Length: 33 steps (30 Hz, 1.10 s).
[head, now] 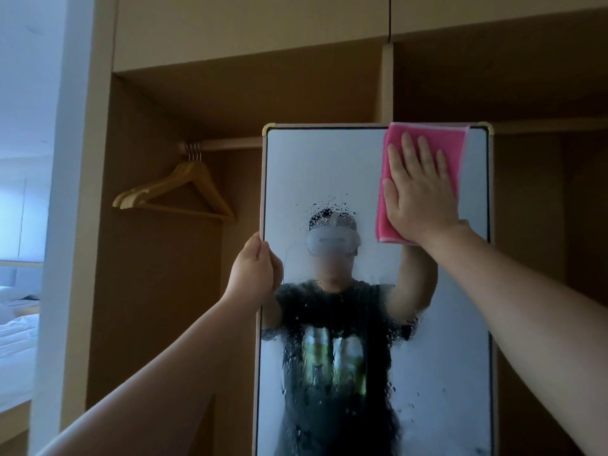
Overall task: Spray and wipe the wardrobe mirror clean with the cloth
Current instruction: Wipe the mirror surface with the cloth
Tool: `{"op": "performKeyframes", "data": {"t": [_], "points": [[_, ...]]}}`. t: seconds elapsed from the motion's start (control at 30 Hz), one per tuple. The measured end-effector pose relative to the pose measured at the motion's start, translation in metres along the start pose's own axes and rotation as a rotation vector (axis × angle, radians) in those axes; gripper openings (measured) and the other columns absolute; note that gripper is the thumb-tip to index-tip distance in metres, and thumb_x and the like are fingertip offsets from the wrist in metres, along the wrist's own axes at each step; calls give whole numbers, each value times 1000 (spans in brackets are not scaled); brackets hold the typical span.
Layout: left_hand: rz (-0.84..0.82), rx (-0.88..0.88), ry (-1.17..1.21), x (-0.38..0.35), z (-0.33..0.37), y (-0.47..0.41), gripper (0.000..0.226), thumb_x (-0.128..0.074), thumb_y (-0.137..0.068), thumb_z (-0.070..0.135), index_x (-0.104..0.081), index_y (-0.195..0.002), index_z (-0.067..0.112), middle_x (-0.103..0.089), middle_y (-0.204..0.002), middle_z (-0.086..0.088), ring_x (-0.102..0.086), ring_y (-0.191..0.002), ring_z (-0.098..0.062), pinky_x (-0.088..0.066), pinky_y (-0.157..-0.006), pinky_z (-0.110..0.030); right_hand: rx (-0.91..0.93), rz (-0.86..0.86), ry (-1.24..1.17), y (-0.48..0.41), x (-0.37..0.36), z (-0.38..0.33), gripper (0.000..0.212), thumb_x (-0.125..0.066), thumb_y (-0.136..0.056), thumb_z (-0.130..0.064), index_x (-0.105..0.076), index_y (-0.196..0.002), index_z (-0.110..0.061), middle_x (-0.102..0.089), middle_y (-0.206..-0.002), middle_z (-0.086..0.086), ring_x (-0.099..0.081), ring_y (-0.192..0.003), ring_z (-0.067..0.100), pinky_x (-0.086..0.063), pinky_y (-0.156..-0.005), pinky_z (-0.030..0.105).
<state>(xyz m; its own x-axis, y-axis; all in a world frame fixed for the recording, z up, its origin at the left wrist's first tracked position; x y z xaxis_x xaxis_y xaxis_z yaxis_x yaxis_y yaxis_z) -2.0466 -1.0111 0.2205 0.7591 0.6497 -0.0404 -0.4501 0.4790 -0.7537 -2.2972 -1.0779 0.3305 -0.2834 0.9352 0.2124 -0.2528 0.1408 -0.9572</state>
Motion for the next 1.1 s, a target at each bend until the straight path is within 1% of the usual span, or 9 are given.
{"op": "performKeyframes", "data": {"t": [0.17, 0.3, 0.43, 0.53, 0.63, 0.73, 0.83, 0.97, 1.1], "points": [[-14, 18, 70, 1, 10, 6, 25, -31, -102, 13, -42, -81, 6, -42, -51, 0, -44, -34, 2, -33, -34, -8, 5, -9, -7, 22, -5, -11, 60, -17, -100, -39, -21, -152, -9, -19, -159, 15, -17, -146, 36, -7, -118, 50], [-33, 7, 26, 2, 11, 7, 27, -30, -102, 13, -40, -77, 8, -45, -41, 8, -42, -33, 1, -31, -33, -8, 5, -9, -13, 45, -9, -21, 59, -18, -101, -39, -20, -152, -9, -19, -159, 15, -17, -146, 35, -7, -119, 50], [-85, 93, 75, 3, 4, 4, 27, -28, -102, 20, -44, -85, 6, -53, -62, -15, -47, -45, -17, -37, -36, -20, -2, -1, -28, 71, -13, -35, 58, -22, -100, -35, -24, -150, -7, -23, -157, 17, -21, -145, 36, -10, -118, 52], [-111, 112, 85, 3, -2, 2, 28, -27, -101, 24, -45, -91, 6, -55, -67, -17, -49, -54, -22, -39, -41, -27, -6, 3, -27, 95, -18, -44, 57, -25, -99, -33, -28, -150, -6, -25, -156, 17, -23, -144, 37, -12, -118, 52], [-119, 91, 71, 4, -3, 3, 28, -27, -101, 23, -43, -83, 9, -54, -64, -15, -49, -54, -23, -38, -43, -30, 6, 2, -36, 119, -25, -54, 57, -24, -100, -34, -24, -150, -8, -21, -158, 15, -19, -146, 35, -12, -119, 52], [-99, 86, 67, 3, -3, 4, 29, -27, -102, 22, -44, -80, 14, -53, -60, -13, -47, -51, -22, -38, -38, -24, 47, 5, -55, 140, -34, -61, 58, -21, -101, -36, -19, -151, -9, -17, -158, 13, -16, -146, 34, -10, -119, 51], [-79, 88, 90, 3, 1, 5, 27, -28, -102, 20, -45, -86, 6, -53, -64, -16, -46, -49, -20, -36, -36, -19, 101, -1, -56, 150, -41, -62, 58, -20, -101, -38, -15, -151, -9, -16, -158, 13, -16, -146, 34, -9, -119, 52], [-40, 36, 41, 5, 3, 7, 27, -31, -103, 16, -51, -107, -1, -48, -43, 14, -47, -40, 1, -34, -36, -8, 125, -16, -47, 150, -41, -63, 59, -20, -100, -38, -16, -151, -9, -15, -158, 13, -10, -147, 33, -8, -119, 53], [-1, 28, 82, 2, 2, 7, 24, -34, -102, 11, -48, -84, 5, -45, -46, 14, -48, -40, 4, -35, -38, -4, 146, -27, -51, 146, -37, -63, 59, -26, -99, -36, -21, -150, -9, -19, -158, 14, -14, -147, 34, -7, -119, 52]]}}
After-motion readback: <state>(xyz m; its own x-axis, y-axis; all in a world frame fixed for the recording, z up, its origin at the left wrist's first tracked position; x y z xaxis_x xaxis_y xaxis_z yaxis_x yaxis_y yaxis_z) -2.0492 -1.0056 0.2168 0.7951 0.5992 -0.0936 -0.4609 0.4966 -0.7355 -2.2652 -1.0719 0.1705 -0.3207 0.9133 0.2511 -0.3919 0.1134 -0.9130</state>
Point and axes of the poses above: each hand's wrist, its own y-axis away from the middle knuckle, its own x-axis out of the back of the hand, z = x × y, the point moved 3 cm from there along -y, towards the middle knuckle
